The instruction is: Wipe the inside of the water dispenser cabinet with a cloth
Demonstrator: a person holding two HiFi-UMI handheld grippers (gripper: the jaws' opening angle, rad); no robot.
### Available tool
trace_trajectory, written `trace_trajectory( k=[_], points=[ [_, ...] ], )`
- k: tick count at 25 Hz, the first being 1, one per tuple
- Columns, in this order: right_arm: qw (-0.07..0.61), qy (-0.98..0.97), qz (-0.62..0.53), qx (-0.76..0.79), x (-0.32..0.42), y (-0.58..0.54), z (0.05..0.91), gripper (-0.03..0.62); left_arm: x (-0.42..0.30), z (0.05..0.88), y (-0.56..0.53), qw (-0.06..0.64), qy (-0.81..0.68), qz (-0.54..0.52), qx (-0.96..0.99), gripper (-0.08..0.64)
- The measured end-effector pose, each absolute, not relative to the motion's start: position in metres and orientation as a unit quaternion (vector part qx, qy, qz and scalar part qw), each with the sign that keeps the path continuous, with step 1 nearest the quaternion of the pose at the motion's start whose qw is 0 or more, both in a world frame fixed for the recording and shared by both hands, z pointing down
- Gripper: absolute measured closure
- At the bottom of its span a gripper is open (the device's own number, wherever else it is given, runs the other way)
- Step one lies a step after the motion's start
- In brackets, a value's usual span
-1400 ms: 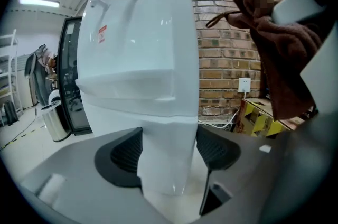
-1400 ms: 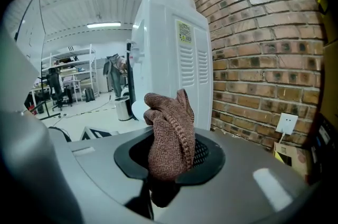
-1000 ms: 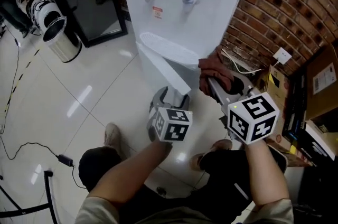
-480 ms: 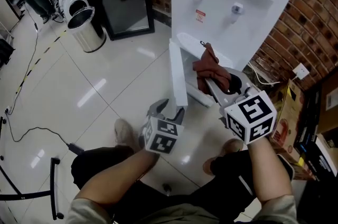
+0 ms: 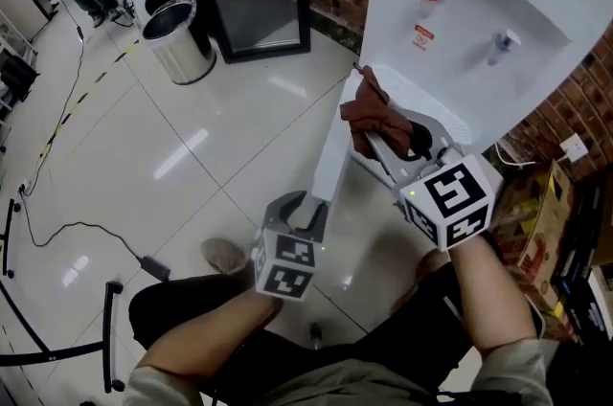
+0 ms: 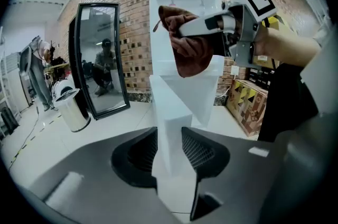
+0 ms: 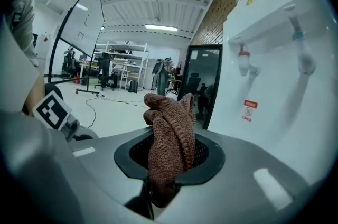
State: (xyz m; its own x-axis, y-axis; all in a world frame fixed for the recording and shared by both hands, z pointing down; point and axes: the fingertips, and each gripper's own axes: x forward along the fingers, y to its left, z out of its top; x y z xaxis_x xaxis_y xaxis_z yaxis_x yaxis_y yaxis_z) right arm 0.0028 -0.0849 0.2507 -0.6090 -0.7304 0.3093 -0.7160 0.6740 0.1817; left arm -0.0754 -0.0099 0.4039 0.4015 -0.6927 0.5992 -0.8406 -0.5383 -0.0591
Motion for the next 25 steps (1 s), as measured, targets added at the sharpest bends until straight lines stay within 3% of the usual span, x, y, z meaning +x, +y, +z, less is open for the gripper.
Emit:
trace_trajectory(
  k=[6,9,16,25],
  points=[
    [0.201,-0.905,-0.05,0.373,-0.034,-0.106,0.243,0.488,-0.113,0.409,-0.02,0.109,-0.487,0.313,0.808,0.467],
    [0.184,-0.909,-0.056,0.37,-0.047,-0.116,0.23,0.488,-0.149,0.411,-0.042,0.113,-0.535,0.31,0.778,0.56],
    [0.193,-0.909,-0.059,0.365,-0.068,-0.126,0.246,0.489,-0.212,0.418,-0.097,0.111,-0.586,0.307,0.741,0.56],
    [0.175,-0.906,-0.027,0.385,-0.077,-0.123,0.251,0.488,-0.229,0.392,-0.112,0.096,-0.57,0.295,0.761,0.56]
  ],
)
